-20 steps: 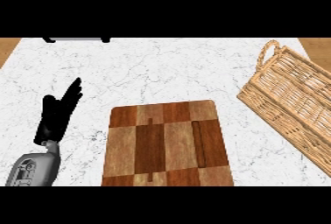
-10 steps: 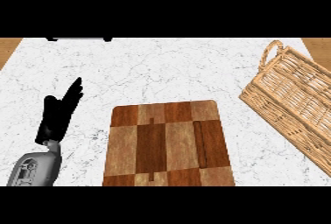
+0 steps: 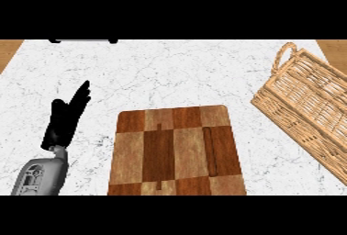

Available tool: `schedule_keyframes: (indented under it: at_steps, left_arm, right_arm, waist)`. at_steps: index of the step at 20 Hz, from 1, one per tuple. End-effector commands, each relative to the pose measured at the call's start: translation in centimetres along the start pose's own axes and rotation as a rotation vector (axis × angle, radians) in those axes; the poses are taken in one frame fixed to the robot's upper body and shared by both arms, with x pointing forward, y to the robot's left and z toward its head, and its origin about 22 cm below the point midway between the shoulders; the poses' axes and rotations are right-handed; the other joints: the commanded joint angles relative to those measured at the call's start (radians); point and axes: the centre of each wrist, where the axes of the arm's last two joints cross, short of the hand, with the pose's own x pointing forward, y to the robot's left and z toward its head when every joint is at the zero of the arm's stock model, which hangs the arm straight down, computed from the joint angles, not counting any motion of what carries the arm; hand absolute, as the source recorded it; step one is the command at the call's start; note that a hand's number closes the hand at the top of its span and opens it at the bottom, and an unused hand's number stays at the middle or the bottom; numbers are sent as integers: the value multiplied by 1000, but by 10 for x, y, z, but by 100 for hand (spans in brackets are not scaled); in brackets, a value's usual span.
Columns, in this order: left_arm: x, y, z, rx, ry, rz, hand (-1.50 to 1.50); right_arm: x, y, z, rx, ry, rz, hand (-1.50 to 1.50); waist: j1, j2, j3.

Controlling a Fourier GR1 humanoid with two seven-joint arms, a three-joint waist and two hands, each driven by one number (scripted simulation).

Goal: Pick the pear from the cutting board and place it in the basket

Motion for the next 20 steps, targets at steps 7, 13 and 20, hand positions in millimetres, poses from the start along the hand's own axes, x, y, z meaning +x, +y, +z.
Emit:
schedule_keyframes:
  at_steps: [7,13,20]
  left_arm:
    - [5,12,5,-1,1,15,0]
    - [15,8,-13,3,10,16,0]
    - [-3,6,6,3,5,5,0]
  right_arm:
    - [-42,47,-14,44,62,-270,-150]
    - [-48,51,-22,-138,33,-408,-150]
    - [-79,7,5,-361,129,-534,-150]
  waist:
    - [0,-1,0]
    - [-5,0,0]
    - [1,-2,0]
